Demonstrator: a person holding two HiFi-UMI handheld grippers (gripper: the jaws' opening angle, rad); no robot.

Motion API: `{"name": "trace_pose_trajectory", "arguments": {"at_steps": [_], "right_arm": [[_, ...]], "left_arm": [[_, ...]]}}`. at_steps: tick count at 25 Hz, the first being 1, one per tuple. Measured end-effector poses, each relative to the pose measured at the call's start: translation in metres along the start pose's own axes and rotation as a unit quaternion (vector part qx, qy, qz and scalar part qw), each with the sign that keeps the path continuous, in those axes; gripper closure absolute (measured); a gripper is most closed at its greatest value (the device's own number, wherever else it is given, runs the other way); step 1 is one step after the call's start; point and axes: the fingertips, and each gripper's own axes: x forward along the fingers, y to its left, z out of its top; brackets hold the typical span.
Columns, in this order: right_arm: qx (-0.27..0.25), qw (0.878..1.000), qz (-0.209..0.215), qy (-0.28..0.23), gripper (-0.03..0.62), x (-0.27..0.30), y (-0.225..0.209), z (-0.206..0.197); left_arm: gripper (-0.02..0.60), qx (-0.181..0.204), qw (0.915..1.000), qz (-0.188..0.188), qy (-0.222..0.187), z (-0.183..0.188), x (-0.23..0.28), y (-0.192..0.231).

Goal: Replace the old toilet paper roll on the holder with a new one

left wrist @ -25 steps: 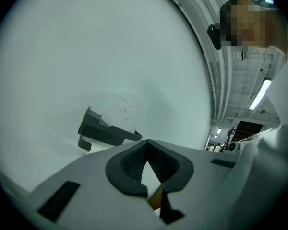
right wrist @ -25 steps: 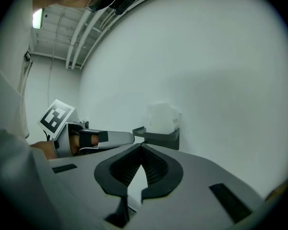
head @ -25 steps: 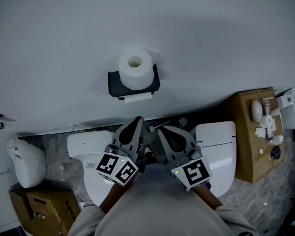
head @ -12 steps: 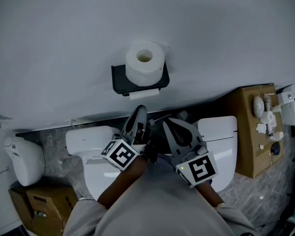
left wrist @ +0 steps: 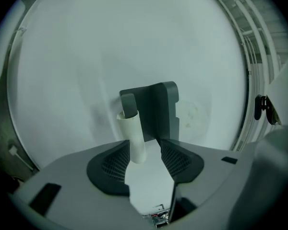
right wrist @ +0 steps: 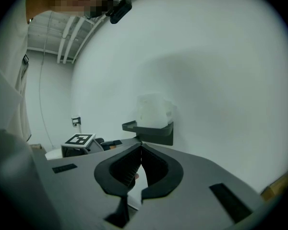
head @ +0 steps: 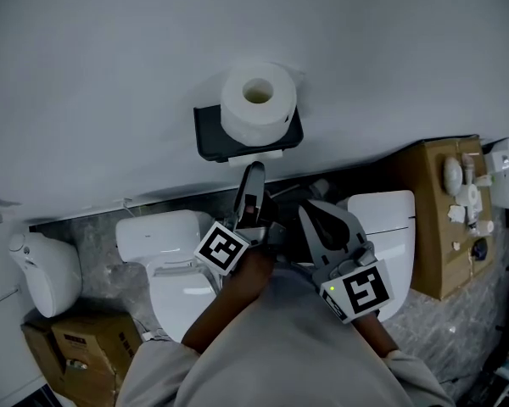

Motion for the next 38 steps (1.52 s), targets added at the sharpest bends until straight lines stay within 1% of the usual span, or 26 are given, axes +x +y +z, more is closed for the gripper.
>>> {"name": "trace_pose_trajectory", "arguments": {"at_steps": [2,6,11,16,18,28,38], "right_arm": [[0.001,1.000,-0.004,0.005,0.577,-0.002,-0.004,-0.003],[0.005,1.000,-0.007,0.008,0.577,-0.003,-0.008,-0.008],[0.006,1.000,-0.003,0.008,0.577,0.000,-0.010,-0.007],[0.006,1.000,0.003,0.009,0.577,0.004,-0.012,-0.007],[0.007,1.000,0.004,0.010,0.577,0.006,-0.014,-0.008],[0.014,1.000,-0.001,0.016,0.577,0.009,-0.025,-0.011],[0.024,0.999,-0.030,0.020,0.577,-0.002,-0.051,-0.015]], "left_arm": [[0.380,0.000,1.0000,-0.003,-0.004,0.002,0.005,0.005],[0.379,-0.009,0.9998,0.000,-0.017,0.014,0.014,0.016],[0.379,-0.029,0.9993,0.000,-0.024,0.016,0.021,0.021],[0.382,-0.040,0.9990,-0.001,-0.021,0.012,0.023,0.023],[0.405,-0.041,0.9990,-0.004,-0.018,0.010,0.024,0.023],[0.411,-0.039,0.9991,-0.013,0.012,-0.010,0.041,0.022],[0.414,-0.044,0.9963,-0.022,0.071,-0.055,0.064,0.018]]}}
